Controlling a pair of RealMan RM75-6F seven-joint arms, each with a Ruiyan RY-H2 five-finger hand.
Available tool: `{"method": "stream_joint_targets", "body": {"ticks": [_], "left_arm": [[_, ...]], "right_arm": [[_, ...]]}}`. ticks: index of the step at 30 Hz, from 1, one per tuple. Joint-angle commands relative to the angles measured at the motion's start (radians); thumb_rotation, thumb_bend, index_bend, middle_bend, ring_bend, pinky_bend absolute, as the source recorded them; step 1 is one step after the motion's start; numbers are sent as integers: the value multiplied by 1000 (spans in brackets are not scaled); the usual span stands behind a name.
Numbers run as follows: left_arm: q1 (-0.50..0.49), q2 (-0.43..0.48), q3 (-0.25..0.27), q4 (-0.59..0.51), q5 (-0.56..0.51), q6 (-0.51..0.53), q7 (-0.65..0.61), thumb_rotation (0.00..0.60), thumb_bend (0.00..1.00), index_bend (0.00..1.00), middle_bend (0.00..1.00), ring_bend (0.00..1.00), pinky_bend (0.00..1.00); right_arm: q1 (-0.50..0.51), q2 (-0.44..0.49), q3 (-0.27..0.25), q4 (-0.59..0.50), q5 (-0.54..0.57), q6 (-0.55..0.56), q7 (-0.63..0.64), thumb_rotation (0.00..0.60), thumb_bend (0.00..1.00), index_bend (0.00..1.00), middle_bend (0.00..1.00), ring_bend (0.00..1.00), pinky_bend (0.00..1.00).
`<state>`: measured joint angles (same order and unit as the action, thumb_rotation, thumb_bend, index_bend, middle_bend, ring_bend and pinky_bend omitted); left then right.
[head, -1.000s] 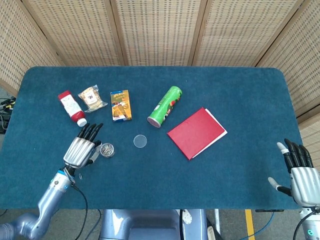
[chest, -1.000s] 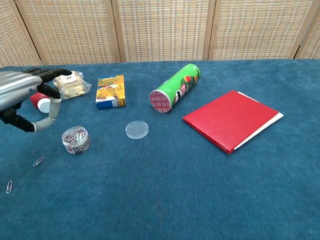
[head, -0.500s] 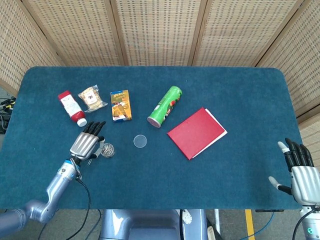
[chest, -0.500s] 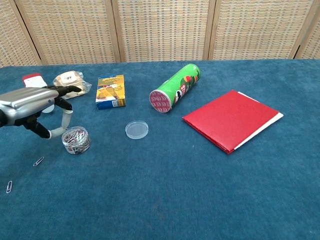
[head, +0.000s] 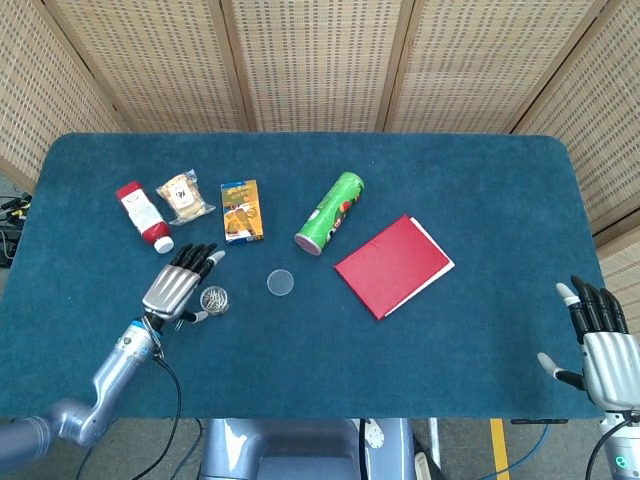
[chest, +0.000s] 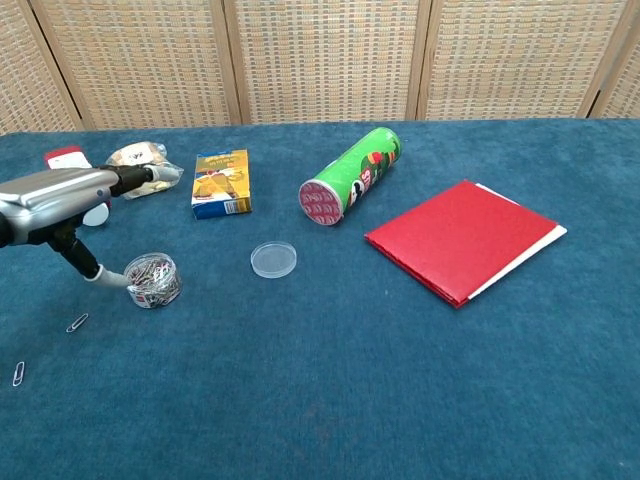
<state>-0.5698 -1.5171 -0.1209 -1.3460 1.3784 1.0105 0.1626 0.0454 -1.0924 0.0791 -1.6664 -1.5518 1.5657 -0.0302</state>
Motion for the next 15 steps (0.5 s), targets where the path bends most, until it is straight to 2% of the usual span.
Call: {"method": "stream_joint_targets", "body": {"ticks": [1, 5, 8, 12, 15], "left_arm": [[15, 53, -9, -64, 16, 50, -18, 600, 11, 0, 0, 0, 0], [74, 160, -23, -185, 23, 164, -18, 600, 0, 0, 0, 0, 0], [153, 250, -20, -283, -2, 267, 0, 600, 0, 0, 0, 0, 0], [295, 344, 20, -381, -15, 438, 11, 600, 0, 0, 0, 0, 0], [375, 383, 61, -423, -8, 507, -32, 600, 2, 0, 0, 0, 0]], "right_arm": [[-1, 1, 0, 0, -1, 1, 3, 600, 0, 56, 0, 0, 0], [-3, 5, 0, -3, -4, 6, 10, 600, 0, 56, 0, 0, 0], [-6, 8, -2, -5, -8, 13, 13, 600, 0, 56, 0, 0, 0], [-9, 10, -5, -9, -18, 20, 12, 600, 0, 56, 0, 0, 0], [-11, 11, -5, -9, -22, 26, 12, 600, 0, 56, 0, 0, 0]]}}
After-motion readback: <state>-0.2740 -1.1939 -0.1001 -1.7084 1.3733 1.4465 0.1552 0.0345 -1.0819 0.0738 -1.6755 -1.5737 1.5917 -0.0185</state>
